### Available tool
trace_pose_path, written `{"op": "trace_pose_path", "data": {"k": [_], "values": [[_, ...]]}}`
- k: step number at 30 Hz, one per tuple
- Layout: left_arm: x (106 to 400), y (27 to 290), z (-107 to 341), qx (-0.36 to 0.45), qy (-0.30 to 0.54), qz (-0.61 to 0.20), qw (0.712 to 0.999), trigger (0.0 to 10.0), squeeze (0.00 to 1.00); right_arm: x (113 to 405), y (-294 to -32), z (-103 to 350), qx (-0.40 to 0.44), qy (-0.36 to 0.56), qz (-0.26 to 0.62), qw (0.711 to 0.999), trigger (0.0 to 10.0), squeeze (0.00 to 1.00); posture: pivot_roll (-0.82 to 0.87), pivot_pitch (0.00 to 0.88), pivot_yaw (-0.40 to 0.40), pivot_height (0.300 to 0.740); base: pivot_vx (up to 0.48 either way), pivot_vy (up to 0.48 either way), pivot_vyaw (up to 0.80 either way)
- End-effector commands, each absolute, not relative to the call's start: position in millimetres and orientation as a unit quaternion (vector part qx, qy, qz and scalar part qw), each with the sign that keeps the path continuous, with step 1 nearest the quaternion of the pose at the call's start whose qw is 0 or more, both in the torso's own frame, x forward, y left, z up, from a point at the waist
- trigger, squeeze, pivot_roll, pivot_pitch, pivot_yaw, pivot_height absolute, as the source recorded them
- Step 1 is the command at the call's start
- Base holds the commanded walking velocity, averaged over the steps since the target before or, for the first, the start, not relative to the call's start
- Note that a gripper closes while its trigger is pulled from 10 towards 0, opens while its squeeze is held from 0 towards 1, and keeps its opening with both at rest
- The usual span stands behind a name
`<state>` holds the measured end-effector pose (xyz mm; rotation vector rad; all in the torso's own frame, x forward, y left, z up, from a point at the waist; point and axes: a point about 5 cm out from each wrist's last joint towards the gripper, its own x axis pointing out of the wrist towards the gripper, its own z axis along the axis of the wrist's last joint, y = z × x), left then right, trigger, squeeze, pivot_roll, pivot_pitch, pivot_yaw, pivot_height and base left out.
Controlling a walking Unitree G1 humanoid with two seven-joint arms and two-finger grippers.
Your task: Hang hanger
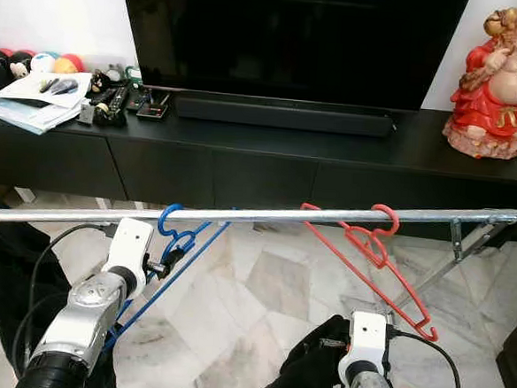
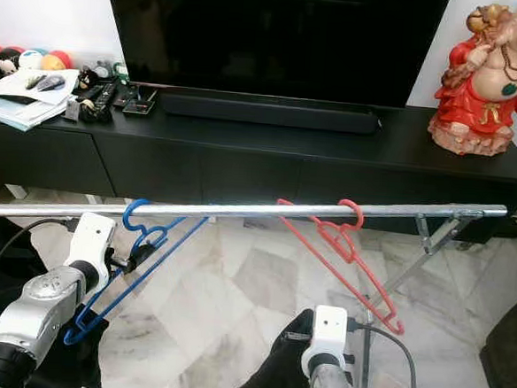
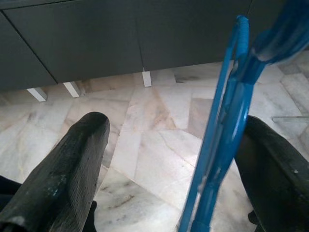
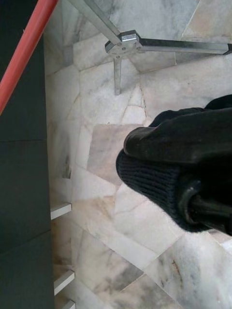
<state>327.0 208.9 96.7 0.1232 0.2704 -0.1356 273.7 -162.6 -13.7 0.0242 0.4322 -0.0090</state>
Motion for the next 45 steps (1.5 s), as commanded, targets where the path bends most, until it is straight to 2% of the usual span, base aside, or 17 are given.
{"op": "trace_pose_path", "data": {"k": [1, 2, 3, 4, 5, 6, 7, 12, 13, 14, 15, 16, 17, 18, 19, 45], "values": [[329, 209, 95, 0.062, 0.137, -0.073, 0.986, 10.0, 0.0, 274, -160, -14, 0.009, 0.214, 0.0, 0.977, 10.0, 0.0, -0.05, 0.049, 0.032, 0.74, 0.0, 0.0, 0.0], [329, 208, 95, 0.061, 0.137, -0.079, 0.986, 9.5, 0.0, 274, -160, -14, 0.009, 0.214, 0.0, 0.977, 10.0, 0.0, -0.05, 0.05, 0.032, 0.74, 0.0, 0.0, 0.0], [329, 207, 95, 0.06, 0.137, -0.082, 0.985, 9.5, 0.0, 274, -161, -14, 0.008, 0.214, 0.0, 0.977, 10.0, 0.0, -0.05, 0.05, 0.032, 0.74, 0.0, 0.0, 0.0], [329, 205, 94, 0.059, 0.139, -0.093, 0.984, 0.7, 0.0, 274, -161, -14, 0.008, 0.214, 0.0, 0.977, 10.0, 0.0, -0.05, 0.05, 0.032, 0.74, 0.0, 0.0, 0.0], [329, 205, 94, 0.059, 0.139, -0.093, 0.984, 0.7, 0.0, 274, -161, -14, 0.008, 0.214, 0.0, 0.977, 10.0, 0.0, -0.05, 0.05, 0.032, 0.74, 0.0, 0.0, 0.0], [328, 202, 93, 0.051, 0.142, -0.105, 0.983, 0.0, 0.0, 274, -162, -14, 0.008, 0.215, -0.002, 0.977, 10.0, 0.0, -0.05, 0.052, 0.031, 0.74, 0.0, 0.0, 0.0], [326, 197, 91, 0.042, 0.143, -0.13, 0.98, 0.0, 0.0, 273, -164, -14, 0.006, 0.216, -0.005, 0.976, 10.0, 0.0, -0.05, 0.055, 0.03, 0.74, 0.0, 0.0, 0.0], [326, 195, 89, 0.045, 0.146, -0.131, 0.98, 0.0, 0.0, 273, -167, -15, 0.005, 0.217, -0.006, 0.976, 10.0, 0.0, -0.05, 0.061, 0.027, 0.74, 0.0, 0.0, 0.0], [326, 195, 88, 0.056, 0.15, -0.135, 0.978, 0.5, 0.0, 273, -167, -15, 0.004, 0.217, -0.007, 0.976, 10.0, 0.0, -0.05, 0.063, 0.027, 0.74, 0.0, 0.0, 0.0], [326, 195, 88, 0.056, 0.15, -0.135, 0.978, 0.5, 0.0, 273, -167, -15, 0.004, 0.217, -0.007, 0.976, 10.0, 0.0, -0.05, 0.063, 0.027, 0.74, 0.0, 0.0, 0.0], [326, 193, 86, 0.062, 0.156, -0.137, 0.976, 7.9, 0.0, 272, -169, -15, 0.006, 0.218, -0.011, 0.976, 10.0, 0.0, -0.05, 0.069, 0.026, 0.74, 0.0, 0.0, 0.0], [326, 191, 85, 0.059, 0.157, -0.137, 0.976, 8.8, 0.0, 272, -169, -15, 0.006, 0.219, -0.012, 0.976, 10.0, 0.0, -0.05, 0.069, 0.026, 0.74, 0.0, 0.0, 0.0], [326, 191, 85, 0.058, 0.156, -0.139, 0.976, 7.8, 0.0, 273, -169, -15, 0.006, 0.218, -0.012, 0.976, 10.0, 0.0, -0.05, 0.072, 0.024, 0.74, 0.0, 0.0, 0.0], [326, 191, 85, 0.058, 0.156, -0.139, 0.976, 7.8, 0.0, 273, -169, -15, 0.006, 0.218, -0.012, 0.976, 10.0, 0.0, -0.05, 0.072, 0.024, 0.74, 0.0, 0.0, 0.0], [326, 190, 85, 0.056, 0.155, -0.139, 0.977, 0.0, 0.0, 273, -169, -14, 0.006, 0.217, -0.013, 0.976, 10.0, 0.0, -0.05, 0.073, 0.024, 0.74, 0.0, 0.0, 0.0], [320, 181, 72, 0.06, 0.189, -0.15, 0.969, 0.0, 0.0, 273, -169, -15, 0.009, 0.221, -0.014, 0.975, 10.0, 0.0, -0.05, 0.088, 0.021, 0.74, 0.0, 0.0, 0.0]]}}
